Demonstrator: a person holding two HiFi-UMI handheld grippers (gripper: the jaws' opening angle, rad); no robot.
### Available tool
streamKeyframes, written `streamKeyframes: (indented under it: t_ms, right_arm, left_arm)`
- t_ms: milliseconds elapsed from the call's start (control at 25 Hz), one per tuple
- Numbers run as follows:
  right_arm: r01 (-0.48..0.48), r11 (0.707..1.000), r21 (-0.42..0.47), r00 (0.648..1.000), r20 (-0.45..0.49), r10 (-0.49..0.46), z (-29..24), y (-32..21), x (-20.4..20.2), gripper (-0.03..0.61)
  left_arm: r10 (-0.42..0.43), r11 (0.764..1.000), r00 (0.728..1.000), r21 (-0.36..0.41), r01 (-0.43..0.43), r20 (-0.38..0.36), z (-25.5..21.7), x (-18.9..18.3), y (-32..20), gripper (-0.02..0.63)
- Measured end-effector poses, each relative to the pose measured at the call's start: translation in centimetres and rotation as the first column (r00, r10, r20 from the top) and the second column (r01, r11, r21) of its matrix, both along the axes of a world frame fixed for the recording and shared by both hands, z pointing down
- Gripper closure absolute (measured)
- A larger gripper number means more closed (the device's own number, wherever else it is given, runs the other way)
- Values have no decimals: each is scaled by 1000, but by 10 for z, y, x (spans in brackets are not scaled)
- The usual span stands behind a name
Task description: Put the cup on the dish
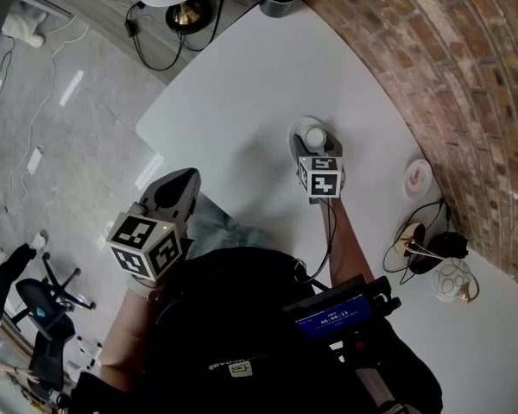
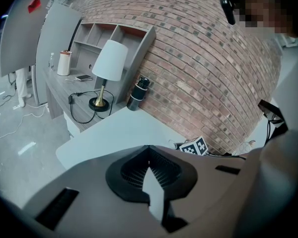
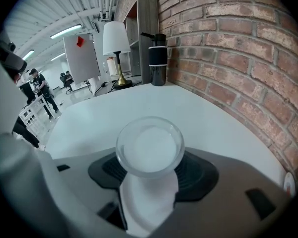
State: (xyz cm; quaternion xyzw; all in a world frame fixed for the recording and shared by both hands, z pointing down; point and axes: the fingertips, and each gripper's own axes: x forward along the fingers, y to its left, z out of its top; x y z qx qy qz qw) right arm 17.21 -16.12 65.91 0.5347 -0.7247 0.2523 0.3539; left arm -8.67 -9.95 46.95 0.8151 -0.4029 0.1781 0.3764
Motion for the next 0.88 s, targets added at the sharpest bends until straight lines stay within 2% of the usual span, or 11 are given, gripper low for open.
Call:
streamKeyframes:
  t_ms: [880]
  right_arm:
    - [12,1000,-3,998,59,-12,-7,5,0,314]
  left_arm:
    - [0,1000,1000,2,0,-5,0,1,3,609]
